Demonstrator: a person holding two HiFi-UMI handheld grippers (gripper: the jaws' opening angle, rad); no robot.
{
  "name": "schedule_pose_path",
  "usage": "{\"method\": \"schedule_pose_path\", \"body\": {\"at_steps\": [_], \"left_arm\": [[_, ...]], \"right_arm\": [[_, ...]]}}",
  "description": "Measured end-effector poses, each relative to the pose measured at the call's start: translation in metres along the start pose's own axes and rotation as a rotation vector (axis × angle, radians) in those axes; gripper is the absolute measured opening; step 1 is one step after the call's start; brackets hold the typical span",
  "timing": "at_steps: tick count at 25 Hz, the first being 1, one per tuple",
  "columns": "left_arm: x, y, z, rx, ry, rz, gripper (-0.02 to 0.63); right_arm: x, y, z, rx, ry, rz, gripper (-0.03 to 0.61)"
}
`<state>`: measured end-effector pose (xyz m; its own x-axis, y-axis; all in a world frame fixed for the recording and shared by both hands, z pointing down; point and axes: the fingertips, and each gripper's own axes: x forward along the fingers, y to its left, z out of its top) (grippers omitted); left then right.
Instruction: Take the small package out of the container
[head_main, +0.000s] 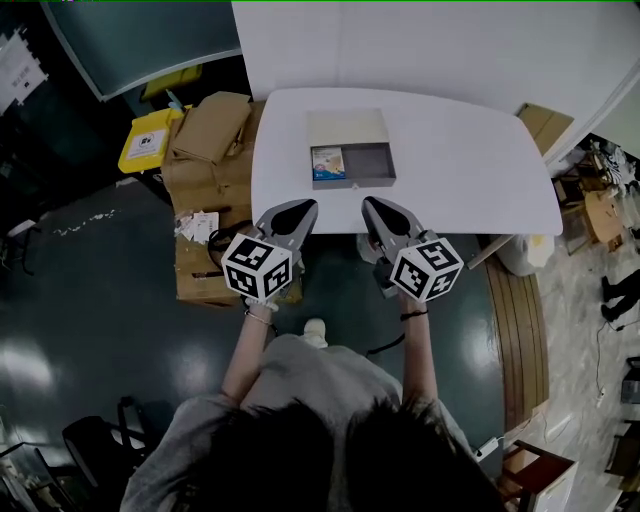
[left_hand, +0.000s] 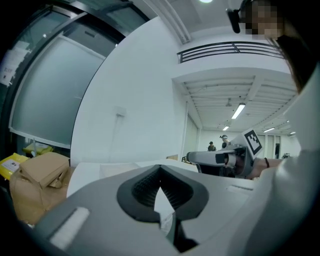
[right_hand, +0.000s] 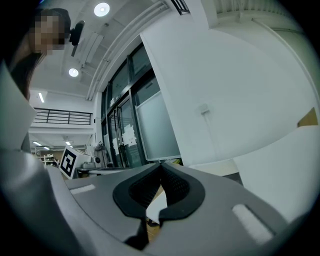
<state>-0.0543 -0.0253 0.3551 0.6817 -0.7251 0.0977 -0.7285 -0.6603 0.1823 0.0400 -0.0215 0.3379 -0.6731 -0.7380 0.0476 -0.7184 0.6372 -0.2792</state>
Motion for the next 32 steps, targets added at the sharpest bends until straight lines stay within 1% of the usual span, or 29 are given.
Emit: {"method": "schedule_pose_path", "body": {"at_steps": [10,16,23,32], "left_arm": [[0.03,0.025,0.001,-0.004,0.016,-0.06,-0.011],[0.037,0.033,-0.004,-0.01,0.025,-0.07,-0.011],[0.041,0.046,-0.005,-0.025,0.032,-0.042,-0.011],[0.063,0.061,-0.01,-0.063,0.054,0.015,-0.011]], "right_arm": [[0.025,-0.024,0.001,0.016,-0.004,-0.063,0.014],[0.027,-0.036,-0.003,0.023,-0.003,-0.091,0.014],[0.038,-0.048,-0.004,0.037,0.017,-0.095,0.014],[0.059,-0.079,-0.003,0.071,0.053,-0.06,0.014]]}}
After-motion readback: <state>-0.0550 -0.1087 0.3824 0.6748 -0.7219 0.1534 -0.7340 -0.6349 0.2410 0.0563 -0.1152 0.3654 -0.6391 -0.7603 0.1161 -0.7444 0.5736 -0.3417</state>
